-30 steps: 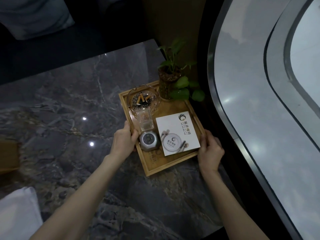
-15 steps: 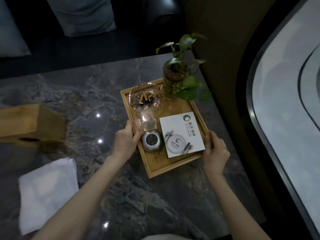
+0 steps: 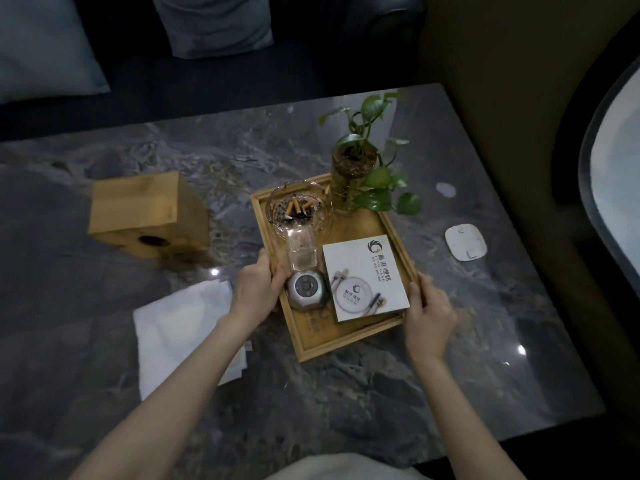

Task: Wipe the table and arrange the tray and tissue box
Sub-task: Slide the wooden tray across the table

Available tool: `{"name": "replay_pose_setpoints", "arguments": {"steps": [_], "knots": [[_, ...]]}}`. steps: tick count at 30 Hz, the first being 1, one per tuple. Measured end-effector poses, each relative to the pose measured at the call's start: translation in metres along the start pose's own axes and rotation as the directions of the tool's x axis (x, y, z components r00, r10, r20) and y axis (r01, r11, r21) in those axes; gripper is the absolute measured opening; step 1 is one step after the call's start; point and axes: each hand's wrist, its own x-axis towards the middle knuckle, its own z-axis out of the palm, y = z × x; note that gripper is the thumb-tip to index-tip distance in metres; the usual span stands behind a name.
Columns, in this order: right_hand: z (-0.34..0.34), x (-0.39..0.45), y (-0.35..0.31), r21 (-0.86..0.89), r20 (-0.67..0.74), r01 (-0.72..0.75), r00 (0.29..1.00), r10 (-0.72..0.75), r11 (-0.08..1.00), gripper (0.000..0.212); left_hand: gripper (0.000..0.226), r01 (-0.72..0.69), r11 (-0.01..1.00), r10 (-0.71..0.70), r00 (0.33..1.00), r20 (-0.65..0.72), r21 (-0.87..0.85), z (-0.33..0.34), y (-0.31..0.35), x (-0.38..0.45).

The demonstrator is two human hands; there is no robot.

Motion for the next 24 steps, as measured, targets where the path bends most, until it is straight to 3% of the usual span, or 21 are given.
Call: {"name": "replay_pose_setpoints", "arguments": {"steps": [14,24], "knots": [[0.018,-0.041,-0.008,-0.047,-0.042,-0.097,0.995,0.095,0.994,0.026,0.022,-0.046,0.998,0.049,0.995,0.088,-0.037,-0.004,-0.031,-0.002],[0.028,-0.052,-0.004,-0.043,-0.018,-0.190,0.982,0.189,0.981,0.026,0.025,-0.020,0.999,0.017,0.994,0.112,0.032,0.000,-0.036,0.004]]}}
